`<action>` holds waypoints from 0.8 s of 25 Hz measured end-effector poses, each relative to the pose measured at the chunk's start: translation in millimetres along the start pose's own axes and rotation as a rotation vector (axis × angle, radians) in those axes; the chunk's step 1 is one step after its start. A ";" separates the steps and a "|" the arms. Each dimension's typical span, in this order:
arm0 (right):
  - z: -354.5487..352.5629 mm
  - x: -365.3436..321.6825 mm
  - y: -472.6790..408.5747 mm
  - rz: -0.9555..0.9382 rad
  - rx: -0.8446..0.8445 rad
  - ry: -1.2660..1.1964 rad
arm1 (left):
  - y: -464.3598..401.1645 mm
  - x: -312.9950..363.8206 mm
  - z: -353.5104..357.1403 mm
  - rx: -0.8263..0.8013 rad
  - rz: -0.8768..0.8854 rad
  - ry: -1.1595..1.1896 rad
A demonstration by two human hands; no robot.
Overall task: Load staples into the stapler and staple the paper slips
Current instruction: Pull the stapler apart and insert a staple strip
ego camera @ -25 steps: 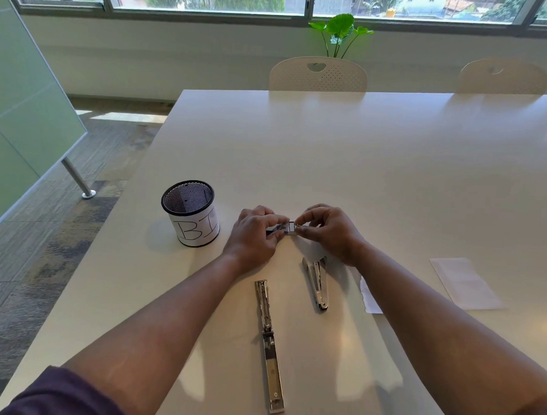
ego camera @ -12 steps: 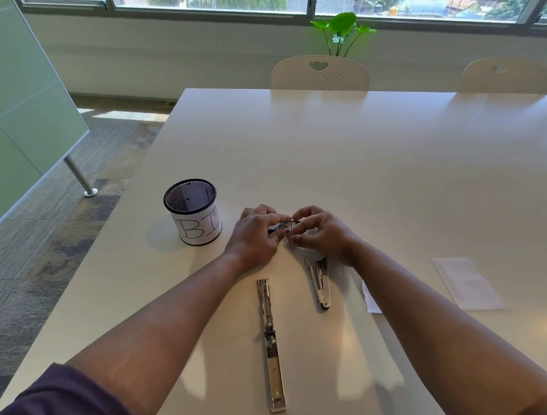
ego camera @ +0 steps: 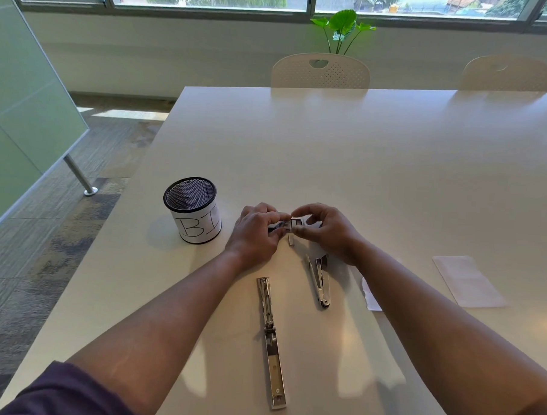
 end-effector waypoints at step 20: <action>-10.1 -6.8 2.5 -0.041 0.101 0.056 | -1.0 -0.1 0.5 -0.017 -0.005 0.000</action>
Point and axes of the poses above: each hand's wrist, its own y-axis away from the middle knuckle, its own z-axis out of the palm, x = y × z, the point moved 9 cm from there along -y, towards the middle knuckle, and after that the axes turned 11 degrees about x, right-handed, at the moved point
